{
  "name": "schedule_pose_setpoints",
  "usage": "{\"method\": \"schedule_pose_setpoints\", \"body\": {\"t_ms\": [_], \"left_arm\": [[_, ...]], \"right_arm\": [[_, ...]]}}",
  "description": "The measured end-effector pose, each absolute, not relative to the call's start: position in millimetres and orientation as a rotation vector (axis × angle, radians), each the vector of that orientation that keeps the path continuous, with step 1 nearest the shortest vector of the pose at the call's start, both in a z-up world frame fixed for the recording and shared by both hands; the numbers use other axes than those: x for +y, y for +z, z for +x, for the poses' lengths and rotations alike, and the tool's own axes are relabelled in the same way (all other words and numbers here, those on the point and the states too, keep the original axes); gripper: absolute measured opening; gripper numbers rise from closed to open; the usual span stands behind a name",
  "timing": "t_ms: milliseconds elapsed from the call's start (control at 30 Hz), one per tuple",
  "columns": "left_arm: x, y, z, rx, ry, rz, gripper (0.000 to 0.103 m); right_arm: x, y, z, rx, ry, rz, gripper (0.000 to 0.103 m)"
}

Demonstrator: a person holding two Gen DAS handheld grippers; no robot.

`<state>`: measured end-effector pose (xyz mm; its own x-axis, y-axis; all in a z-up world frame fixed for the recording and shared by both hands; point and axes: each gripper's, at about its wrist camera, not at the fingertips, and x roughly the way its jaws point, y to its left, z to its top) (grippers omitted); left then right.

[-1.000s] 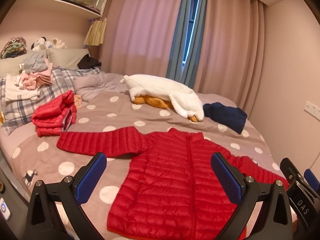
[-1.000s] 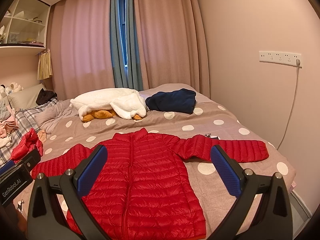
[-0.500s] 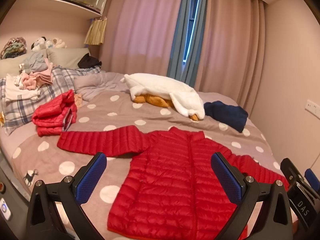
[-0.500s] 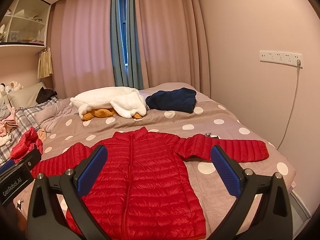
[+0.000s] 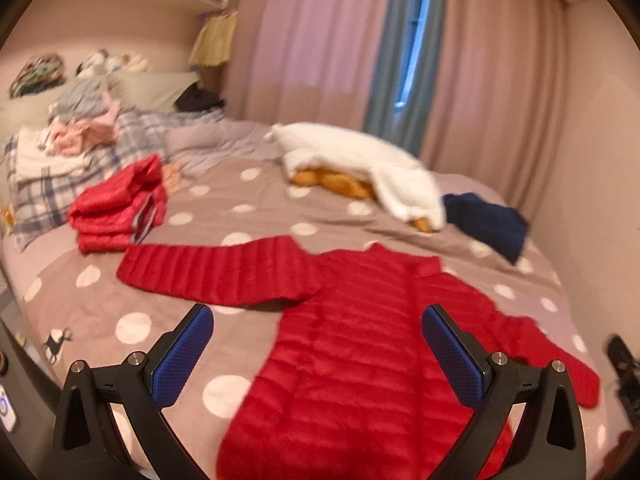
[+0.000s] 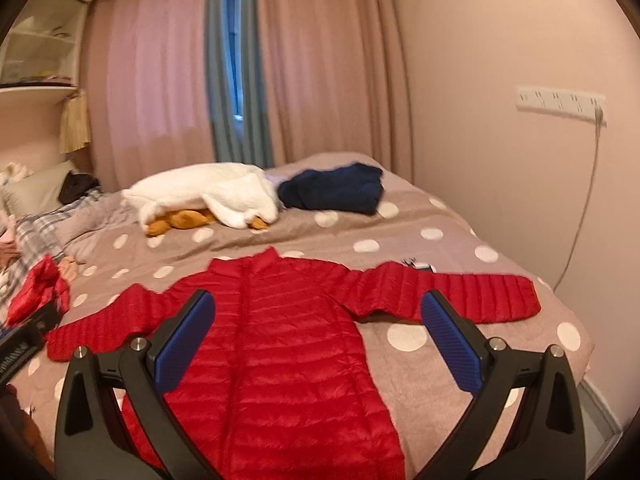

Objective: Fold large clothes

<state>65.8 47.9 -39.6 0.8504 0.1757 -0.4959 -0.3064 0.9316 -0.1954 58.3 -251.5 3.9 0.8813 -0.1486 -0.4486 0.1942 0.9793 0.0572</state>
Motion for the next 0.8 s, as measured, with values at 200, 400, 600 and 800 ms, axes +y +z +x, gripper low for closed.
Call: {"method": "schedule_pose_setpoints", "body": {"t_ms": [200, 400, 600, 800], "left_arm": [[130.9, -95.3, 122.7, 0.623, 0.307, -0.534, 0.103], [221.2, -153.7, 147.1, 0.678, 0.405, -0.787, 0.103], [290.3, -179.4, 144.9, 0.553, 0.462, -0.928, 0.103], [339.6, -214.2, 153.4, 0.592, 0.467, -1.025, 0.102]], "right_arm": [[-319.8, -32.4, 130.2, 0.589, -0.416, 0.141, 0.103], [-363.0, -57.1, 195.7, 0.651, -0.478, 0.149, 0.103], [-406.9, -82.5, 217.2, 0.462, -0.364, 0.353, 0.103], [-467.7, -134.7, 228.8, 0.578, -0.394, 0.619, 0.102]]}}
